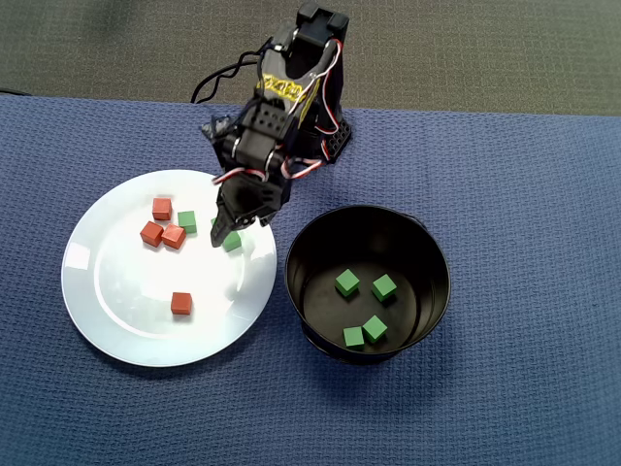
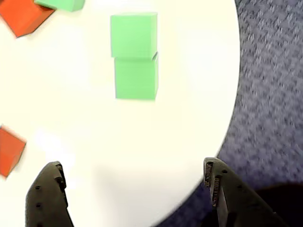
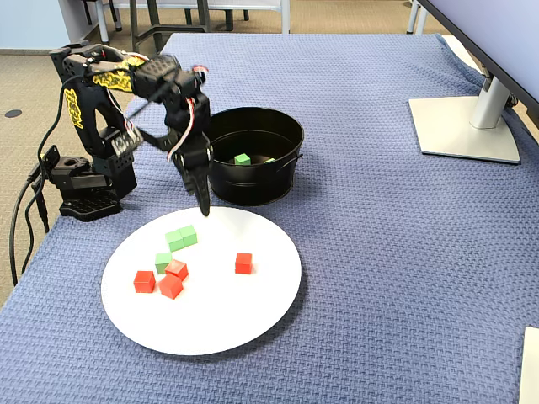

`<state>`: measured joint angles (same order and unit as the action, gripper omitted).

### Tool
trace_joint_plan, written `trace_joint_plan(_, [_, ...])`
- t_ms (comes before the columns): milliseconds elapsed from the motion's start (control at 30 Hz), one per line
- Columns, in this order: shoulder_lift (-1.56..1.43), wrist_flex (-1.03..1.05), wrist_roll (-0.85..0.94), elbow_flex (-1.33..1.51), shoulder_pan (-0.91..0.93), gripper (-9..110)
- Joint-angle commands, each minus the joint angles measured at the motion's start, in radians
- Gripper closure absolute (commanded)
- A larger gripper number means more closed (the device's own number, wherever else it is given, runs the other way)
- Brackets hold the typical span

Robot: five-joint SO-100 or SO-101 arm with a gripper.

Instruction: Pick up the green cubes from the white plate and place them in the black recipient

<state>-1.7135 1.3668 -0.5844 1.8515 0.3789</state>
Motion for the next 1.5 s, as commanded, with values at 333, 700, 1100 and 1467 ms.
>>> trace_joint_plan(333, [0.034, -0.038, 0.043, 0.025, 0.084, 70])
trace_joint_plan(700, [0.072, -0.123, 0.083, 0.107, 0.106, 69])
trace_joint_plan(1100, [0.12, -0.193, 0.13, 0.115, 0.144, 73])
trace_joint_plan(1467, [0.196, -0.215, 0.17, 0.061, 0.187, 74])
